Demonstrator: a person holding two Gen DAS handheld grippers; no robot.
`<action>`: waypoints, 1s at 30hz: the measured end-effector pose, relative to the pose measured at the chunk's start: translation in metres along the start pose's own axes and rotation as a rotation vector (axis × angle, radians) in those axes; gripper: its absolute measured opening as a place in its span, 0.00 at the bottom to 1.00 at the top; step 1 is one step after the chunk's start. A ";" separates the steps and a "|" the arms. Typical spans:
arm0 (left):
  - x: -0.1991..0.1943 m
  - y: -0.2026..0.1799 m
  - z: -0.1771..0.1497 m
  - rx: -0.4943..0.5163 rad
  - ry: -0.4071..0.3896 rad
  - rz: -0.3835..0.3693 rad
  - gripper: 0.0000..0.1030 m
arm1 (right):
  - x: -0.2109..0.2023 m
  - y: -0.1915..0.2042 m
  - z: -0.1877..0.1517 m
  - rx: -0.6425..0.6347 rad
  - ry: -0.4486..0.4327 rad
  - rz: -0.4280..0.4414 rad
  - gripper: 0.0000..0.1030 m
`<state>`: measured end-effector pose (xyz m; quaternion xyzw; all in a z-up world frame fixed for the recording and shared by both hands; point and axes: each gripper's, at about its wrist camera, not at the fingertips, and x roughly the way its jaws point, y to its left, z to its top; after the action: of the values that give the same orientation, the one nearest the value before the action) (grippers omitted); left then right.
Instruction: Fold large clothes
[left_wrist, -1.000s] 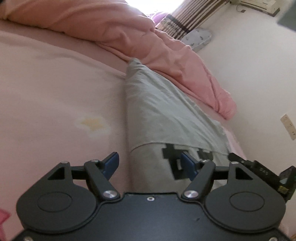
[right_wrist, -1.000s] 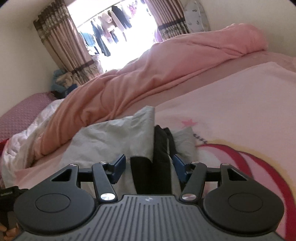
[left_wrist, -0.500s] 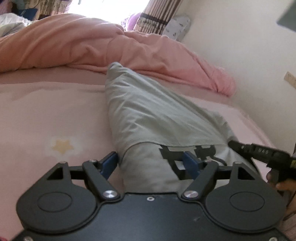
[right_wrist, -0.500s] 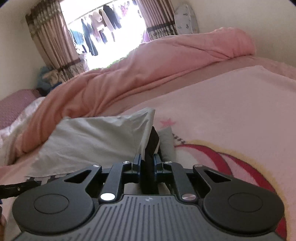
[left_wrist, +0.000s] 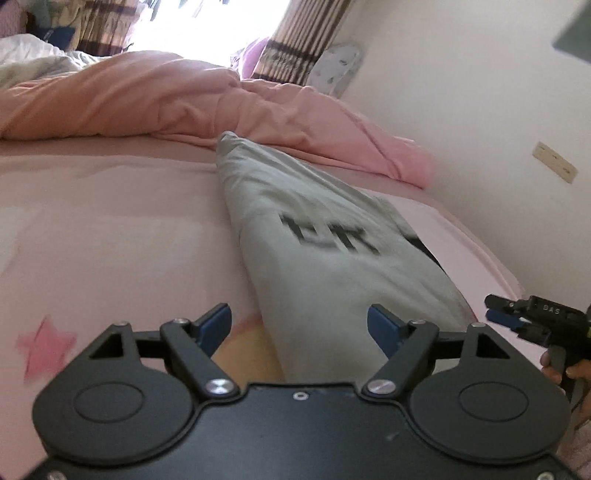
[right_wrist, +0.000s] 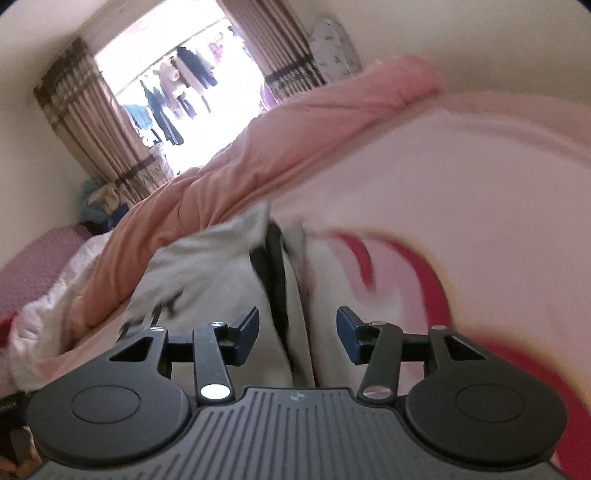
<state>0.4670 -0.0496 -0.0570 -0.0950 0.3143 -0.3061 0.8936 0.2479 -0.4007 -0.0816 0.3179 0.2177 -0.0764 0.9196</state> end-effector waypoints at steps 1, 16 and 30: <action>-0.011 -0.003 -0.012 0.004 -0.003 -0.001 0.78 | -0.004 -0.004 -0.007 0.025 0.011 0.002 0.56; 0.000 -0.036 -0.066 0.113 0.048 0.144 0.26 | 0.012 0.030 -0.030 -0.009 0.022 -0.055 0.05; 0.005 -0.021 -0.074 0.104 0.080 0.176 0.40 | 0.028 0.007 -0.044 -0.014 0.038 -0.073 0.04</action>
<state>0.4138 -0.0674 -0.1103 -0.0082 0.3406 -0.2459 0.9075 0.2590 -0.3680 -0.1215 0.3048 0.2472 -0.1022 0.9141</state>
